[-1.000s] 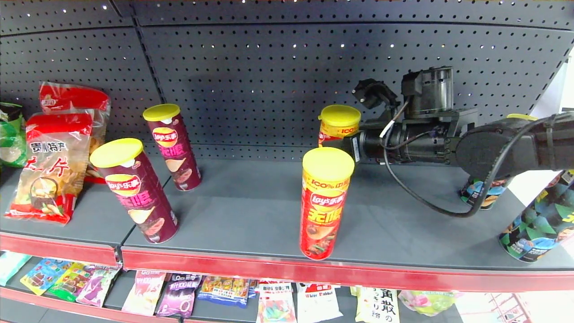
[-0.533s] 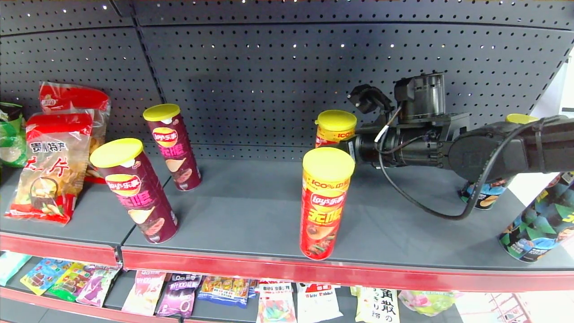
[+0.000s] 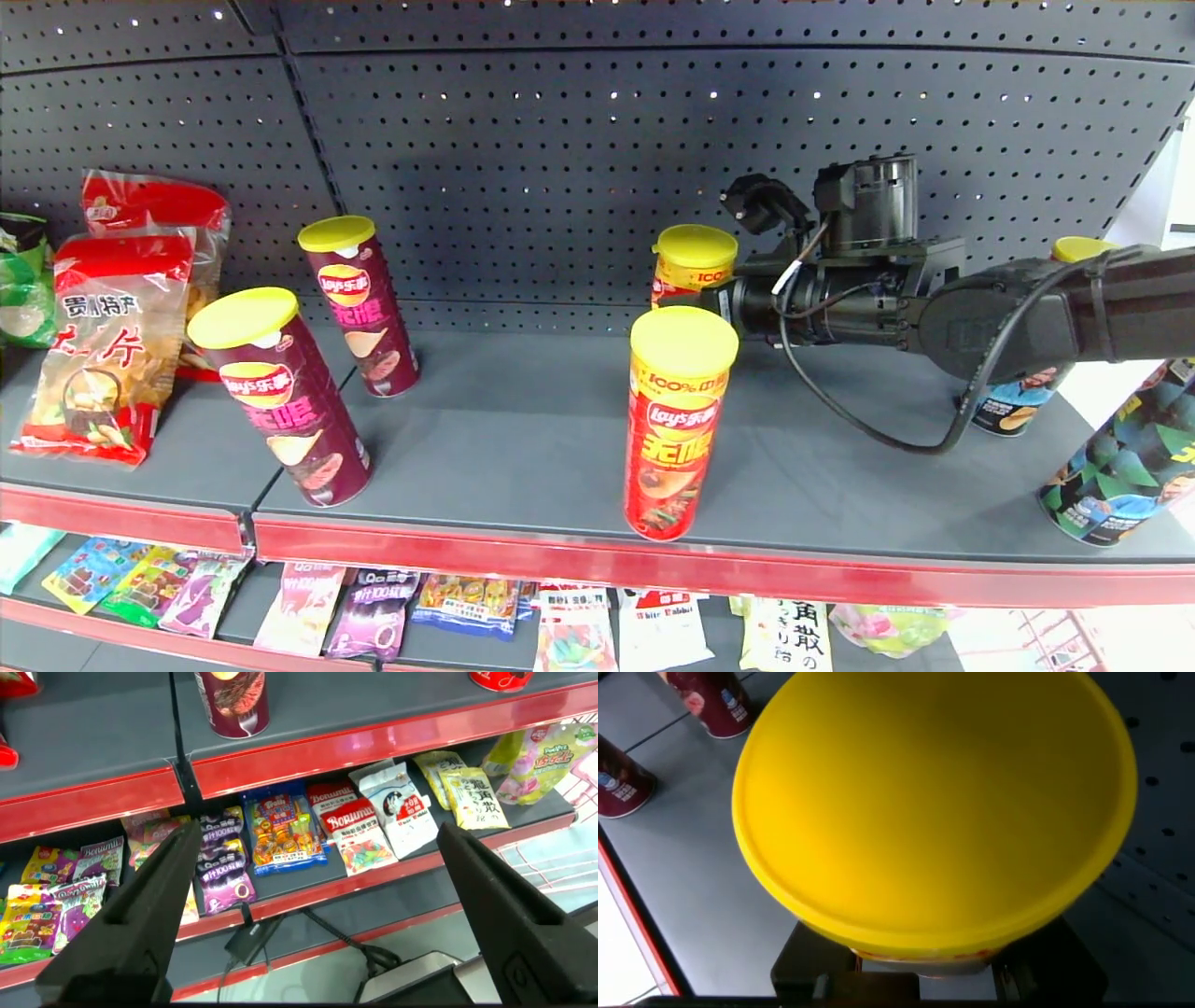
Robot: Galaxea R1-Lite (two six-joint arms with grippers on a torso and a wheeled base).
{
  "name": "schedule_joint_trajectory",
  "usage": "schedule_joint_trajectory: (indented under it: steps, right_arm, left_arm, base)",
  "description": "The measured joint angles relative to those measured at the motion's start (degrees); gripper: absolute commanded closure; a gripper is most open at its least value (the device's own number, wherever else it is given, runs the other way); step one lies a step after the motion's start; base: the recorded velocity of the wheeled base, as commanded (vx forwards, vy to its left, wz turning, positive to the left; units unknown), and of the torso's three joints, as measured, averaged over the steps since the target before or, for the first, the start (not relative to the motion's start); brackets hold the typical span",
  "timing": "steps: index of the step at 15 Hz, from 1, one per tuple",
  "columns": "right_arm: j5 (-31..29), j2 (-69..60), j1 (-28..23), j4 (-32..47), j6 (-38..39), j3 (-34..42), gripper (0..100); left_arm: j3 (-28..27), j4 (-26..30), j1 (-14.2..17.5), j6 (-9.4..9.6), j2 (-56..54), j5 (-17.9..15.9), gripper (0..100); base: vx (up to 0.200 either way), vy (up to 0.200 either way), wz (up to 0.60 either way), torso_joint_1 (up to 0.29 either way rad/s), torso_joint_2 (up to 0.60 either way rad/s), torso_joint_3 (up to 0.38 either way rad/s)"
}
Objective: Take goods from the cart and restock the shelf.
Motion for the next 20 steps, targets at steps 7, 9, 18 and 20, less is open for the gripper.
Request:
schedule_joint_trajectory:
  steps: [7, 9, 18, 20]
  right_arm:
    - [-0.16, -0.05, -0.04, -0.18, -0.18, 0.91, 100]
    - [-0.16, -0.13, -0.06, -0.22, -0.18, 1.22, 100]
    - [-1.26, -1.29, 0.00, -1.10, 0.04, 3.58, 0]
    - [-1.89, -3.34, -0.04, -1.10, 0.35, 5.96, 0]
  left_arm:
    - [0.06, 0.02, -0.04, 0.00, -0.11, 0.00, 0]
    - [0.06, 0.02, -0.04, 0.00, -0.13, 0.00, 0]
    - [0.09, 0.09, -0.04, 0.00, -0.63, -0.02, 0]
    - [0.13, 0.06, -0.09, 0.00, -0.71, -0.09, 0]
  base:
    - [0.000, 0.000, 0.00, 0.000, 0.00, 0.000]
    - [0.000, 0.000, 0.00, 0.000, 0.00, 0.000]
    - [0.000, 0.000, 0.00, 0.000, 0.00, 0.000]
    - [0.000, 0.000, 0.00, 0.000, 0.00, 0.000]
